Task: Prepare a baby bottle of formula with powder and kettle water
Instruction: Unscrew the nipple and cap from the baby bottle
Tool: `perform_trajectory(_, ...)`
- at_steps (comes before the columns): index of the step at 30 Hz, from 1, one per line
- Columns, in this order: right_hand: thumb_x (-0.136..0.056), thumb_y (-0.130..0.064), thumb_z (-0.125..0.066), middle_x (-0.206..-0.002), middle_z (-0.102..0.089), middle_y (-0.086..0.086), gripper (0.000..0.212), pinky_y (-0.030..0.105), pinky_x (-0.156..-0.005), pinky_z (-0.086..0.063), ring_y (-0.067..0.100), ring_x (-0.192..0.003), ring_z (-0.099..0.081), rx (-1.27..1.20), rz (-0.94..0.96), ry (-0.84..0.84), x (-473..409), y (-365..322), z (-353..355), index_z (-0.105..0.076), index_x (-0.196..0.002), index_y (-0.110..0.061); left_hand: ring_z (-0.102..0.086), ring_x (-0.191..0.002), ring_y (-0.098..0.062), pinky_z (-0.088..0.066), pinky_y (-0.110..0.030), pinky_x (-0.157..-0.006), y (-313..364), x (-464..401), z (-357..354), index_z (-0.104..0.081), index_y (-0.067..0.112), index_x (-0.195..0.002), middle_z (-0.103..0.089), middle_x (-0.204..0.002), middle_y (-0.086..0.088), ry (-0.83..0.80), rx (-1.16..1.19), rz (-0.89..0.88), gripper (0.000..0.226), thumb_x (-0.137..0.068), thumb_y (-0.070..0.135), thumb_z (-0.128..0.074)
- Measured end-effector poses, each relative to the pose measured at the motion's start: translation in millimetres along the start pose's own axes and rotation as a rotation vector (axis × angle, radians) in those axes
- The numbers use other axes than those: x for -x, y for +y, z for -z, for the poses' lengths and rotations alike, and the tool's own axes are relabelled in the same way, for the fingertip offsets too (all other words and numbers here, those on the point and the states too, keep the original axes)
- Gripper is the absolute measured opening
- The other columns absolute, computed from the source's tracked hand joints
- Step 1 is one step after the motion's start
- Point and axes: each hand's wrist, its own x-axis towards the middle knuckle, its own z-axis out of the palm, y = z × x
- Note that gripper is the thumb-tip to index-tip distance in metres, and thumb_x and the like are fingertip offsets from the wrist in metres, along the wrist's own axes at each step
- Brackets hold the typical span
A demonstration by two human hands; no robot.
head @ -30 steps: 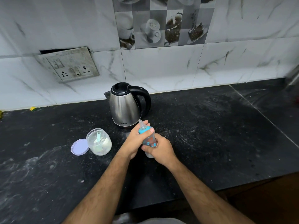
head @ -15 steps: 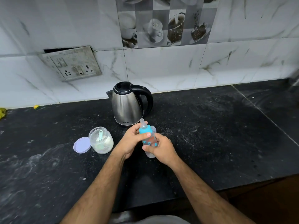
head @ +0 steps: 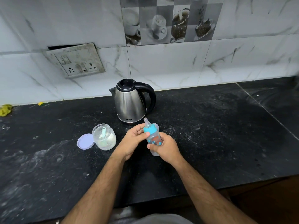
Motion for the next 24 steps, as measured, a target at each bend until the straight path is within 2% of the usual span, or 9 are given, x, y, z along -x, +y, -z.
perform_trajectory(4,-0.075,-0.028,-0.084,-0.095,-0.068,-0.013,0.039,0.015,-0.069,-0.046,0.001,-0.084,-0.064,0.022,0.011,-0.015,1.9,4.6,-4.8,-0.063,-0.108,-0.026,-0.073,-0.095,-0.018,-0.056,-0.022,-0.079,4.7,-2.5,-2.8,-0.067,0.012,-0.111,-0.076,-0.101,-0.005,0.066,-0.135,0.029,0.031,-0.082,0.010,-0.077)
perform_trajectory(8,-0.076,-0.026,-0.082,-0.096,-0.067,-0.013,0.041,0.017,-0.072,-0.048,0.002,-0.085,-0.064,0.036,0.021,0.013,2.5,10.5,-6.5,-0.061,-0.111,-0.026,-0.073,-0.092,-0.020,-0.058,-0.027,-0.081,4.9,-7.4,-6.8,-0.070,0.008,-0.104,-0.076,-0.099,-0.012,0.122,-0.217,0.039,0.028,-0.080,0.018,-0.081)
perform_trajectory(12,-0.075,-0.023,-0.079,-0.094,-0.066,-0.011,0.035,0.026,-0.074,-0.051,0.008,-0.085,-0.063,0.041,-0.036,0.056,0.9,22.1,-2.0,-0.059,-0.104,-0.025,-0.071,-0.087,-0.006,-0.053,-0.017,-0.075,2.8,-15.5,-4.0,-0.073,0.017,-0.102,-0.078,-0.093,0.002,0.260,-0.159,-0.014,0.025,-0.079,0.012,-0.081)
perform_trajectory(14,-0.073,-0.020,-0.076,-0.093,-0.065,-0.009,0.036,0.027,-0.072,-0.050,0.012,-0.086,-0.062,0.036,-0.073,0.097,0.0,27.6,0.8,-0.058,-0.103,-0.025,-0.071,-0.085,-0.007,-0.053,-0.019,-0.077,-3.0,-21.0,2.6,-0.072,0.018,-0.102,-0.077,-0.090,0.002,0.354,-0.195,-0.017,0.030,-0.076,0.007,-0.082)
perform_trajectory(18,-0.071,-0.017,-0.074,-0.091,-0.064,-0.010,0.039,0.015,-0.062,-0.039,0.009,-0.081,-0.059,0.028,-0.079,0.190,-2.1,31.3,6.9,-0.053,-0.103,-0.027,-0.070,-0.098,-0.020,-0.052,-0.036,-0.096,-22.8,-31.5,15.7,-0.065,0.015,-0.120,-0.074,-0.104,-0.004,0.467,-0.473,0.088,0.055,-0.070,0.012,-0.087)
perform_trajectory(21,-0.071,-0.017,-0.076,-0.095,-0.063,-0.012,0.046,0.009,-0.060,-0.036,0.001,-0.080,-0.057,0.024,-0.062,0.225,-4.6,31.1,11.1,-0.050,-0.108,-0.025,-0.067,-0.097,-0.018,-0.051,-0.036,-0.095,-37.1,-37.3,17.9,-0.067,0.022,-0.115,-0.071,-0.105,0.002,0.488,-0.659,0.093,0.053,-0.067,0.015,-0.088)
perform_trajectory(24,-0.072,-0.017,-0.076,-0.095,-0.063,-0.011,0.046,0.012,-0.063,-0.038,0.007,-0.083,-0.059,-0.001,-0.061,0.231,-7.7,31.9,13.0,-0.049,-0.108,-0.023,-0.065,-0.101,-0.017,-0.047,-0.029,-0.092,-47.8,-45.8,17.6,-0.068,0.022,-0.111,-0.065,-0.105,0.009,0.485,-0.747,0.090,0.049,-0.066,0.013,-0.087)
